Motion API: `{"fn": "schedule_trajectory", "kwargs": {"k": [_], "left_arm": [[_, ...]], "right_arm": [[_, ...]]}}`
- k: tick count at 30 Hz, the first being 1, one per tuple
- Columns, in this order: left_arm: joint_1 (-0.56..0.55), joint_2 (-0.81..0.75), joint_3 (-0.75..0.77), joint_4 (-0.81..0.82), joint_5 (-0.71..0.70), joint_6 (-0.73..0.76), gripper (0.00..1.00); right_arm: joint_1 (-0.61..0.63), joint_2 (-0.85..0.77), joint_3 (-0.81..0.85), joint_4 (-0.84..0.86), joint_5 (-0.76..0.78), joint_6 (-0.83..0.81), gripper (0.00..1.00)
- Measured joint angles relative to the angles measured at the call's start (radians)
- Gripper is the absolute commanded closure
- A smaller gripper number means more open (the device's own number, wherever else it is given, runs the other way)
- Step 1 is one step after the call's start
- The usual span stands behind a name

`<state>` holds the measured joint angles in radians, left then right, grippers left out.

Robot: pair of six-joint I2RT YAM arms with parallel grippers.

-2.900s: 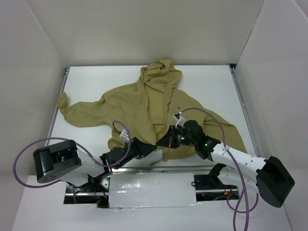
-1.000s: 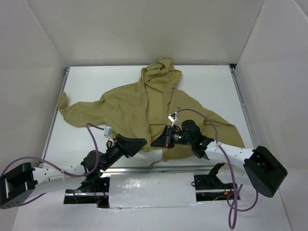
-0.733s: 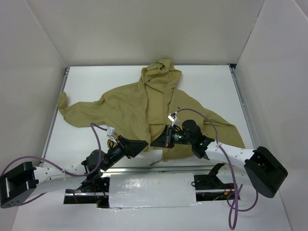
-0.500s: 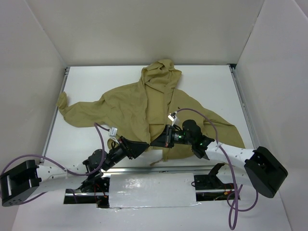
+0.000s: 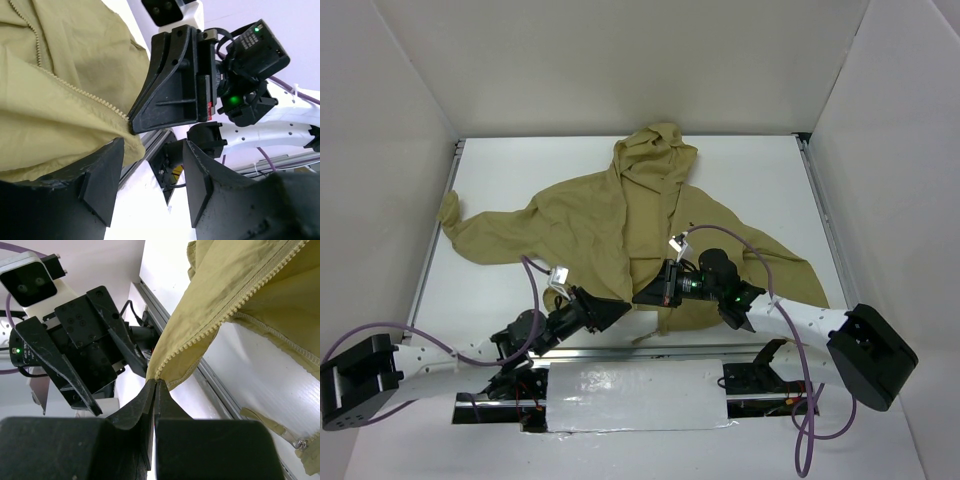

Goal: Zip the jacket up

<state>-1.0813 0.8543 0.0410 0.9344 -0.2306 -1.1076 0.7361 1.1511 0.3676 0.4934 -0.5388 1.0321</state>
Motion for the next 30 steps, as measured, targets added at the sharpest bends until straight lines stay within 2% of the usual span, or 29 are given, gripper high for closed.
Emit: {"fn": "schedule_trajectory", "kwargs": {"k": [6,14,23,30], "left_arm": [[0.0,0.033,0.0,0.009,0.002,-0.019,0.32],[0.006,0.085,0.0,0.048,0.009,-0.026,0.4],[0.019,0.116,0.0,0.092,0.027,-0.026,0.35],[0.021,0.137,0.0,0.102,0.037,-0.027,0.4]], "right_arm": [[0.0,0.0,0.001,0.0,-0.001,-0.002,1.0],[0.0,0.001,0.001,0.0,-0.005,-0.003,1.0],[0.0,0.004,0.001,0.0,-0.019,-0.004,1.0],[0.0,0.004,0.001,0.0,-0.019,-0.004,1.0]]}}
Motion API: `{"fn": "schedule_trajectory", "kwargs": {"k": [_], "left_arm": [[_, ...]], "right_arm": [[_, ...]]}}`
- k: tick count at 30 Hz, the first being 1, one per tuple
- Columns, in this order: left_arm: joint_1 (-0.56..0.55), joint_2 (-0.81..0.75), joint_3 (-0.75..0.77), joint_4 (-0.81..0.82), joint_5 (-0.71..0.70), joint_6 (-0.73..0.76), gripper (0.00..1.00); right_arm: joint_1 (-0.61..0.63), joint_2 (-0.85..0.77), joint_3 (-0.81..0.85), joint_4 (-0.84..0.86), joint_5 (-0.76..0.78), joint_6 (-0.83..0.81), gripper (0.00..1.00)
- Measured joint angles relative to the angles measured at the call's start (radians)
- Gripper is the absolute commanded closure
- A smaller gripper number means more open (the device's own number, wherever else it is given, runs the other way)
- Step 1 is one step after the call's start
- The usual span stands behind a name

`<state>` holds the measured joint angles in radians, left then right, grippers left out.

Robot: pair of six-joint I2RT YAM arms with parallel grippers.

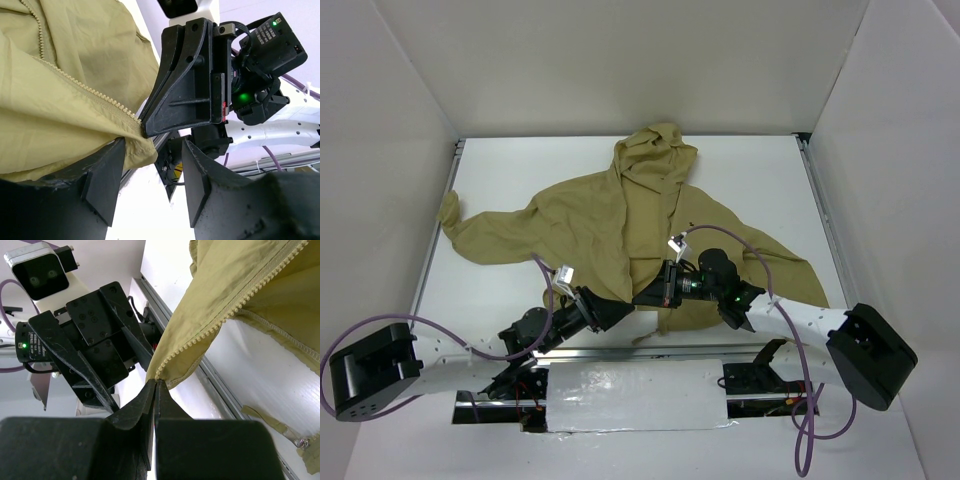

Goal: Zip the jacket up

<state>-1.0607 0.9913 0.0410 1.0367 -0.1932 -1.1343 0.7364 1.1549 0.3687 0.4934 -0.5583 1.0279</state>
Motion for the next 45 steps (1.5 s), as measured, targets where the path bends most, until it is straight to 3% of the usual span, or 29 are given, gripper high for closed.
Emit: {"fn": "schedule_trajectory", "kwargs": {"k": [11,20,21,29,35,39,44,45], "left_arm": [[0.0,0.032,0.0,0.031,0.011,0.0,0.45],[0.007,0.054,0.0,0.06,0.015,-0.003,0.58],[0.008,0.054,0.0,0.061,0.015,-0.003,0.64],[0.016,0.053,0.0,0.061,0.016,-0.003,0.68],[0.018,0.074,0.0,0.073,0.016,-0.005,0.81],[0.019,0.098,0.0,0.087,0.016,-0.019,0.99],[0.019,0.105,0.0,0.094,0.017,-0.022,1.0],[0.02,0.105,0.0,0.094,0.018,-0.021,1.0]], "right_arm": [[0.0,0.001,0.009,-0.002,-0.001,-0.001,1.0],[0.0,0.008,0.012,-0.003,-0.003,-0.001,1.0],[0.0,0.01,0.013,-0.003,-0.003,-0.001,1.0],[0.0,0.014,0.013,-0.002,-0.003,-0.001,1.0],[0.0,0.014,0.013,-0.002,-0.003,-0.001,1.0],[-0.002,0.014,0.013,-0.007,-0.002,-0.004,1.0],[-0.004,0.014,0.013,-0.008,0.0,-0.008,0.98],[-0.006,0.014,0.013,-0.008,-0.002,-0.008,0.9]]}}
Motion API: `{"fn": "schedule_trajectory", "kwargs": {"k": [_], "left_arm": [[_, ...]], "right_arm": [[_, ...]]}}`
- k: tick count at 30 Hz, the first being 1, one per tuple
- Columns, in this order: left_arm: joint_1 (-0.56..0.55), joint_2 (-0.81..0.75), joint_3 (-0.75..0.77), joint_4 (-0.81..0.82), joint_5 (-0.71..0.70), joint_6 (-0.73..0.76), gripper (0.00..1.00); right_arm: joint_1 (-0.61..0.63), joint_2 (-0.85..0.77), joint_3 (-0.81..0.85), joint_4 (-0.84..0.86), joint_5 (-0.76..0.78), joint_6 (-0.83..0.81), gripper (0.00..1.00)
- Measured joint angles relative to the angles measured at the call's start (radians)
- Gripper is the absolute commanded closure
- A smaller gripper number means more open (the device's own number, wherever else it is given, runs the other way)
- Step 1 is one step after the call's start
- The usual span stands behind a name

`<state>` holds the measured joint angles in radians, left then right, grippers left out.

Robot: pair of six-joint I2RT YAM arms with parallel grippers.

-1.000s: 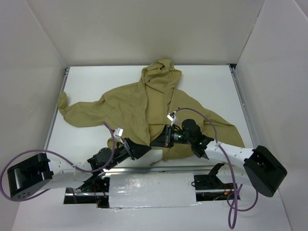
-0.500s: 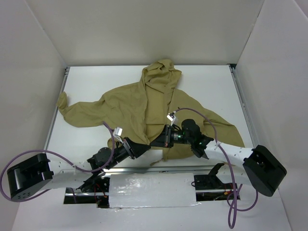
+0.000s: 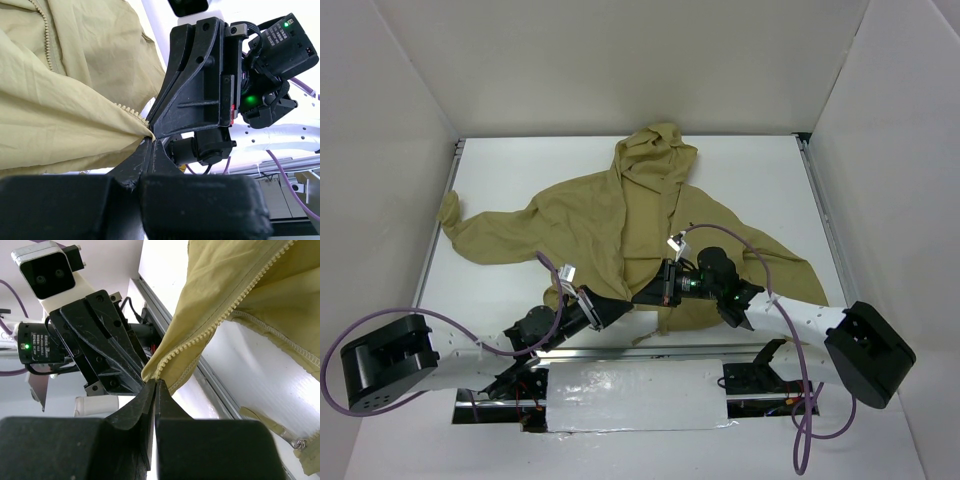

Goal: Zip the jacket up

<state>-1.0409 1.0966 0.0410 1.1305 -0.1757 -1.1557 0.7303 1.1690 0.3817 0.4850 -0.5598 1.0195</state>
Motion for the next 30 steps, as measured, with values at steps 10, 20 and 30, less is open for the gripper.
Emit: {"fn": "schedule_trajectory", "kwargs": {"k": [10,20,30], "left_arm": [[0.0,-0.023,0.0,0.0,0.006,0.0,1.0],[0.0,-0.011,0.0,0.033,0.006,0.0,1.0],[0.0,-0.12,0.0,-0.09,-0.037,-0.053,1.0]], "right_arm": [[-0.037,-0.013,0.0,-0.017,-0.014,-0.024,0.49],[-0.046,-0.062,0.0,-0.042,-0.05,-0.051,0.47],[-0.05,-0.197,0.142,-0.596,0.237,-0.289,0.37]]}}
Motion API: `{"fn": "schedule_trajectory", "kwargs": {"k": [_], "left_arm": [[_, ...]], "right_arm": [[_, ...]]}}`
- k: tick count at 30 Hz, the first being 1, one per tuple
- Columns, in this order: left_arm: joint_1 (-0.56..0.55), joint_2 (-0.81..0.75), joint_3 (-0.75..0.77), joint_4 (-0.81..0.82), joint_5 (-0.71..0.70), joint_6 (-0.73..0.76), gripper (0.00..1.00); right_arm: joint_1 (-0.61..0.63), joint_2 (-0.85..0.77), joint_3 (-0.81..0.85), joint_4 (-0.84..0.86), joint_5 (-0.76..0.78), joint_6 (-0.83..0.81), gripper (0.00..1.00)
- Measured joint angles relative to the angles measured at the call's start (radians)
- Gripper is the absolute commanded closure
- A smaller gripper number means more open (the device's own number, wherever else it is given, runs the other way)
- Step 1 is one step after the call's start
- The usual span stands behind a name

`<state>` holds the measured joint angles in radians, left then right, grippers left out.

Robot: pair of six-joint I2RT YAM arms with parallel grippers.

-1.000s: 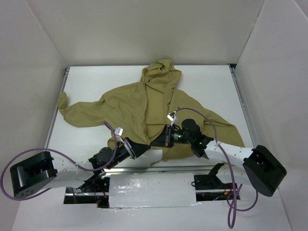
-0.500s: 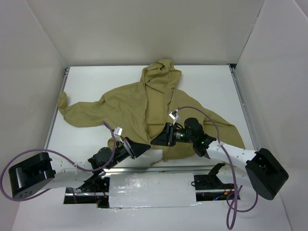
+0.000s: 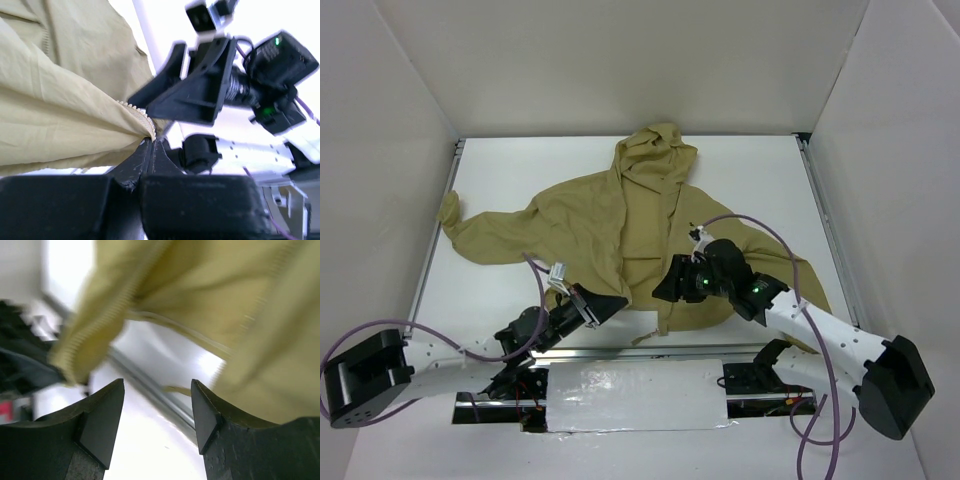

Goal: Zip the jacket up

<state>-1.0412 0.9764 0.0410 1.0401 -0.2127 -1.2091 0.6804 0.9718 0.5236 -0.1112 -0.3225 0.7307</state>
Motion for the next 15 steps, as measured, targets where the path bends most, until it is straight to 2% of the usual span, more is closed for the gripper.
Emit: {"fn": "schedule_trajectory", "kwargs": {"k": [3,8,12,15], "left_arm": [[0.0,-0.103,0.0,-0.138,-0.051,-0.021,1.0],[0.0,-0.231,0.0,-0.391,-0.128,-0.033,1.0],[0.0,-0.284,0.0,-0.534,-0.155,-0.048,1.0],[0.0,-0.322,0.0,-0.6,-0.166,-0.055,1.0]], "right_arm": [[0.024,-0.001,0.028,-0.15,0.095,-0.048,0.38],[0.218,0.119,0.139,-0.383,0.275,-0.098,0.44],[0.36,0.243,0.271,-0.488,0.382,-0.147,0.42],[0.391,0.298,0.331,-0.521,0.41,-0.203,0.38]]}}
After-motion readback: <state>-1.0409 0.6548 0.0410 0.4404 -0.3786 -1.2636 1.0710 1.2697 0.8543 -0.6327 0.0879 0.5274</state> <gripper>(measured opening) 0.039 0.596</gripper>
